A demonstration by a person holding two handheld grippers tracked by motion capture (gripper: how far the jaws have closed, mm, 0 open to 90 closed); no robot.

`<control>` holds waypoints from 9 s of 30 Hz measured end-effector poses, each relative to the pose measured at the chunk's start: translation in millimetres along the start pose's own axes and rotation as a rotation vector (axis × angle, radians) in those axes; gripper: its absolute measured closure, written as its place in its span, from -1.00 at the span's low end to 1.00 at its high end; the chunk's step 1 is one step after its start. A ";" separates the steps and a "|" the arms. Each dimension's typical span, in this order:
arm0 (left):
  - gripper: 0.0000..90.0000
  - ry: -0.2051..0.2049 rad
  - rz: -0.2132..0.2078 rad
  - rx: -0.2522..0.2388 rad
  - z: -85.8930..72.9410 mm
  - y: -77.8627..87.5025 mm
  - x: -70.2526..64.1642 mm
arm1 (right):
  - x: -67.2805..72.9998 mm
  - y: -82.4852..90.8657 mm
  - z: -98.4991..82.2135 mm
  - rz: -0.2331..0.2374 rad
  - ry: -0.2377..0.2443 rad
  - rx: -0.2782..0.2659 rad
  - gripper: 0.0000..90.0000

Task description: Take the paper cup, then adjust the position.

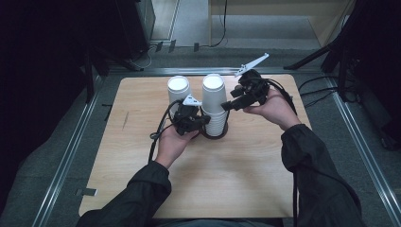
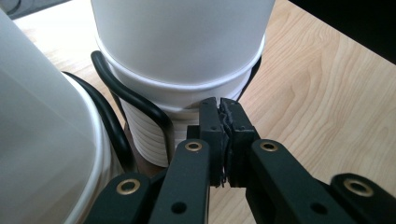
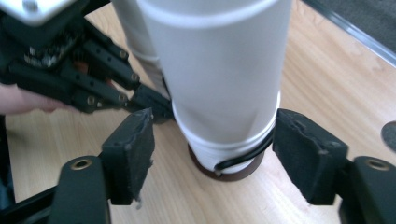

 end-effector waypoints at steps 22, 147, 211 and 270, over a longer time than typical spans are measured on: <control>0.90 -0.002 -0.003 0.000 2.0 -1.5 -0.7 | 4.6 -9.6 68.9 -0.040 0.056 0.141 -0.63; -0.13 -0.141 -0.166 0.009 -22.2 36.8 -4.7 | 48.0 109.3 12.7 -0.072 0.102 0.105 -0.41; -0.61 -0.262 -0.373 0.113 -78.5 8.1 10.5 | 64.2 -58.3 -98.1 0.105 0.148 0.070 -0.41; -0.55 -0.423 -0.400 0.158 -70.0 9.4 -15.9 | 91.8 -44.1 -76.1 0.268 0.191 -0.093 -0.68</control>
Point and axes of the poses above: each handheld gripper's, and its own axes: y roughly backward along the jaws, z roughly out of its top, x roughly to its left, the point moved 2 cm from there along -y, roughly forward along the jaws, and after that the axes turned 13 degrees about x, right-handed, at the moved point
